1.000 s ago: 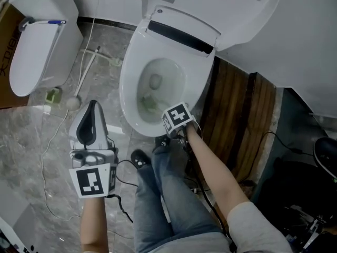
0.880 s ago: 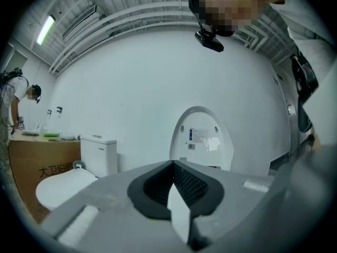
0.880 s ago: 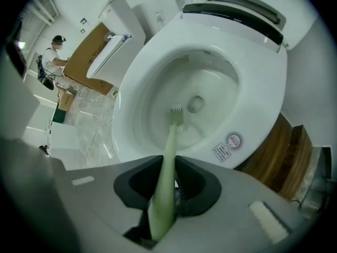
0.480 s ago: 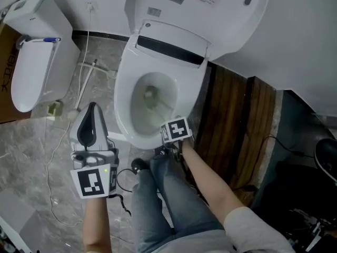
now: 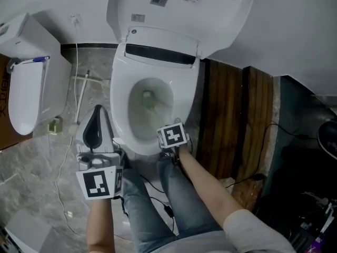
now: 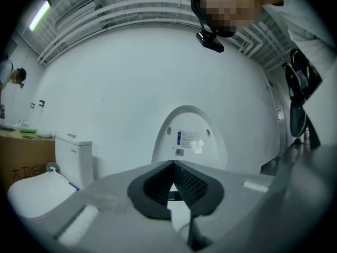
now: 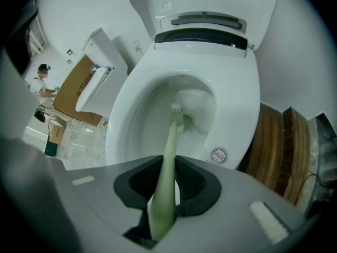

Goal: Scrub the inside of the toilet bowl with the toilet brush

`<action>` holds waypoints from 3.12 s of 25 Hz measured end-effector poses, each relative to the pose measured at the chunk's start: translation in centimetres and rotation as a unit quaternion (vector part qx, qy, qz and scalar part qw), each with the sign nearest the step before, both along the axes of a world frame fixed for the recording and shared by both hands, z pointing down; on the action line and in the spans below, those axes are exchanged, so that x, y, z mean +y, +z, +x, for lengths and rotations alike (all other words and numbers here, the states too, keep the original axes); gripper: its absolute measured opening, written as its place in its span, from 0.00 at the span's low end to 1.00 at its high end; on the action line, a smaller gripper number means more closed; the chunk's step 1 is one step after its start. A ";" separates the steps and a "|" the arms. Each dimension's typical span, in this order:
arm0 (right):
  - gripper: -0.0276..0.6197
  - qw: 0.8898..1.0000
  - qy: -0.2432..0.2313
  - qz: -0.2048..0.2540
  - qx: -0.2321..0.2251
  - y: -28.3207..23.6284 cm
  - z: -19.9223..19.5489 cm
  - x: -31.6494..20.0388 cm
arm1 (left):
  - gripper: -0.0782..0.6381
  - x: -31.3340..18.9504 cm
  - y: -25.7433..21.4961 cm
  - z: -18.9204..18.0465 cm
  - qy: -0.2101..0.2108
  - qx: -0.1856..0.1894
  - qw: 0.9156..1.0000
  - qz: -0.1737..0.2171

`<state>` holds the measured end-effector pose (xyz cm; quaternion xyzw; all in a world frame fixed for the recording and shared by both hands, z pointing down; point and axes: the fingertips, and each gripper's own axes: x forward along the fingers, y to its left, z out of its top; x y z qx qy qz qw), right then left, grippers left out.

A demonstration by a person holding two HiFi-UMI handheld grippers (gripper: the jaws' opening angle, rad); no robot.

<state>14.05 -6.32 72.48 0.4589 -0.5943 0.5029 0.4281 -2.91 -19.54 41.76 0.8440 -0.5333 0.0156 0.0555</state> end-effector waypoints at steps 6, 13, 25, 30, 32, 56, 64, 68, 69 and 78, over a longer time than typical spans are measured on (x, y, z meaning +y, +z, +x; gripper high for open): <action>0.16 0.996 0.093 -0.015 -0.006 0.8 -2.2 0.4 | 0.11 -1.6 1.0 -0.4 0.087 -0.008 0.996 -0.009; 0.16 0.986 0.166 -0.016 0.007 2.8 -3.9 -1.1 | 0.11 -2.7 2.7 -2.4 0.150 -0.017 0.988 -0.026; 0.16 0.978 0.206 -0.010 0.028 6.6 -5.7 -4.3 | 0.11 -4.7 5.8 -4.7 0.198 -0.011 0.980 -0.028; 0.16 0.981 0.192 -0.009 0.037 7.5 -6.3 -4.9 | 0.11 -5.5 6.6 -5.2 0.199 -0.014 0.980 -0.028; 0.16 0.983 0.177 -0.014 0.039 7.7 -6.6 -4.8 | 0.11 -5.7 6.8 -5.5 0.197 -0.013 0.980 -0.029; 0.16 0.934 -0.251 -0.096 0.235 8.2 -2.5 -0.2 | 0.11 -5.3 6.2 -4.9 0.178 -0.008 0.984 -0.029; 0.15 0.939 -0.230 -0.048 0.250 6.8 0.0 -2.9 | 0.11 -5.4 5.7 -4.7 0.150 -0.011 0.988 -0.029; 0.15 0.907 -0.303 -0.026 0.291 6.3 1.2 -5.2 | 0.11 -5.6 5.5 -4.5 0.133 -0.013 0.991 -0.030; 0.15 0.896 -0.326 -0.019 0.301 6.2 1.5 -5.8 | 0.11 -5.7 5.5 -4.5 0.129 -0.014 0.991 -0.031; 0.15 0.824 -0.440 -0.048 0.353 6.6 2.9 -7.2 | 0.11 -6.7 5.1 -4.3 0.100 -0.014 0.994 -0.032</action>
